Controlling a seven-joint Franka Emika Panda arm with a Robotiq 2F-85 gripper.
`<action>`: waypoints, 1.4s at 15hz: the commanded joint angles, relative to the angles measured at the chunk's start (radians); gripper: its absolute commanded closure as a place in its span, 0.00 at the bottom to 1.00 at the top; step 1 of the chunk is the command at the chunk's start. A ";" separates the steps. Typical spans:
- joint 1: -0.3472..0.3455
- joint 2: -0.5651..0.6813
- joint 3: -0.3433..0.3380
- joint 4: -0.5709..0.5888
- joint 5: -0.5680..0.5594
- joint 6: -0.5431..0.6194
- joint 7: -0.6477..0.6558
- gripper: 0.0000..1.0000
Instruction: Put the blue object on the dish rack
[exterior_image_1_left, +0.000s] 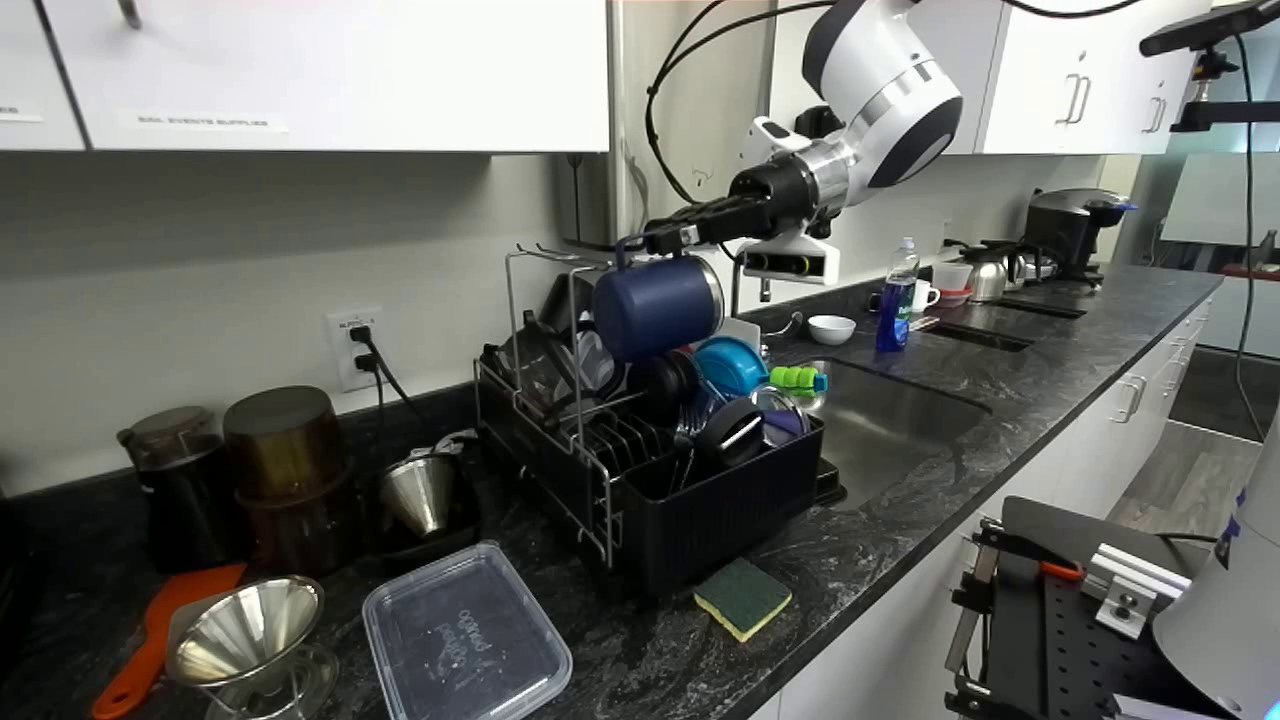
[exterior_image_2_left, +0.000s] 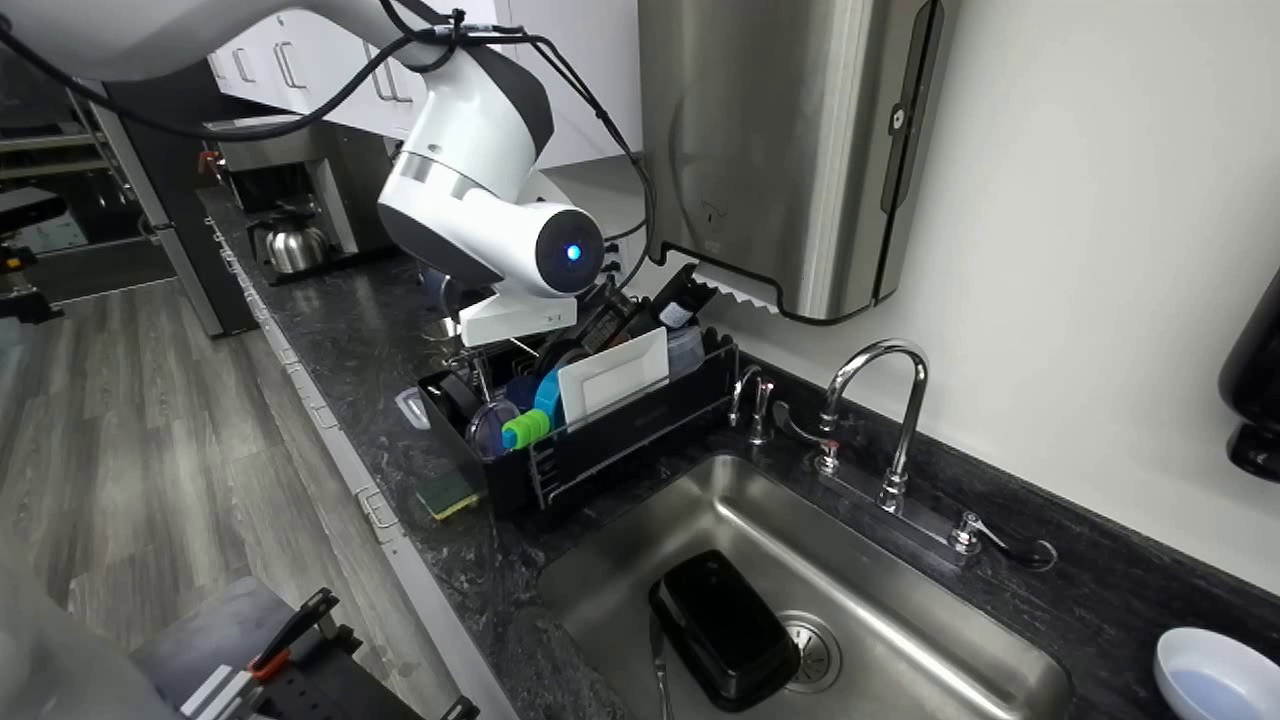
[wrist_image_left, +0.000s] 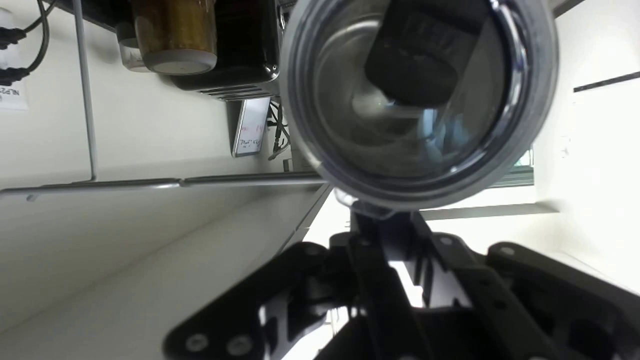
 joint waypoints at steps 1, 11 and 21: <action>-0.002 0.007 0.001 0.003 0.021 0.007 -0.048 0.96; -0.003 0.053 -0.001 0.012 -0.029 0.012 -0.005 0.96; -0.001 0.067 -0.001 0.034 -0.034 0.010 -0.004 0.96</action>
